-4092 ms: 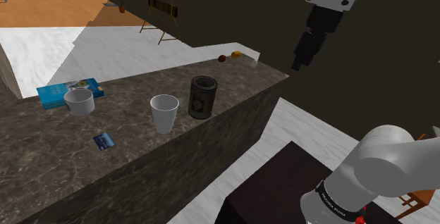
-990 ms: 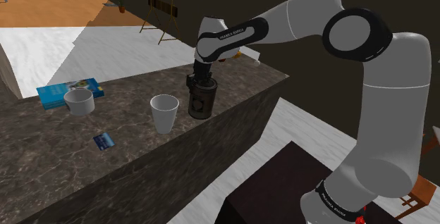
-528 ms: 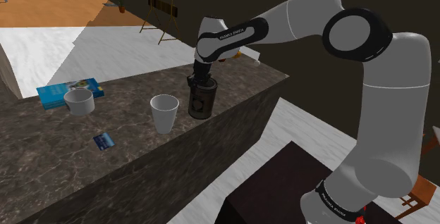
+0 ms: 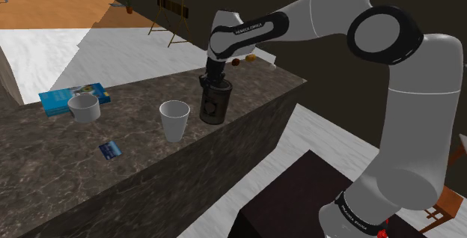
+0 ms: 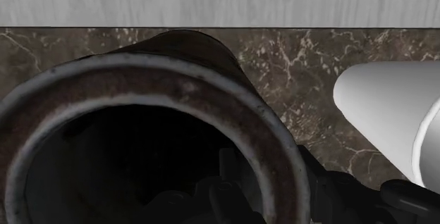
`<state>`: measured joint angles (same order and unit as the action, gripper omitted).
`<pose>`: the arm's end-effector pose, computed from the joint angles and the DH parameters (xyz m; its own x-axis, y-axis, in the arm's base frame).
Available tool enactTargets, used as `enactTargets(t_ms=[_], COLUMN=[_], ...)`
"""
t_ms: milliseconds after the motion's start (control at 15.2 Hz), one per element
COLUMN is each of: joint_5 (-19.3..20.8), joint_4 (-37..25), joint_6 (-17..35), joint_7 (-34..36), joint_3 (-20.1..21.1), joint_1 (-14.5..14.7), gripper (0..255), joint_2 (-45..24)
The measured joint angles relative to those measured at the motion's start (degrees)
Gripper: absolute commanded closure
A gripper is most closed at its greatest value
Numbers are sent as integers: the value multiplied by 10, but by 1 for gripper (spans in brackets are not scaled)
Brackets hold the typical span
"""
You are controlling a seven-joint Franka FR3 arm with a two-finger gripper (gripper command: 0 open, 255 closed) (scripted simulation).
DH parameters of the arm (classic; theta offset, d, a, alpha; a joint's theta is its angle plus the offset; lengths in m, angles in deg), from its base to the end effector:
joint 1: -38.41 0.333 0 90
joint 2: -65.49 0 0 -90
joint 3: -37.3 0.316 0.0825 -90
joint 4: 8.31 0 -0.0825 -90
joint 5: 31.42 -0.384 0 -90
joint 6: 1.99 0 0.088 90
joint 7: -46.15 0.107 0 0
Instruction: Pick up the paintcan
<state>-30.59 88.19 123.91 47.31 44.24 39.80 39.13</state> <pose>0.6693 0.0886 0.3402 0.9915 0.1177 0.0554 0.1201 -0.9918 -0.0426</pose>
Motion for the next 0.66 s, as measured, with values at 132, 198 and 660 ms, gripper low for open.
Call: enactTargets(t_ms=[132,198,660], joint_5=[-1,-1,-3], joint_4=[-3,-9,-33], joint_6=[-11,-18,-60], joint_7=[1,1,0], joint_3=[1,1,2], joint_1=[0,0,-1], gripper=[255,255,255], joint_2=[8,10,27])
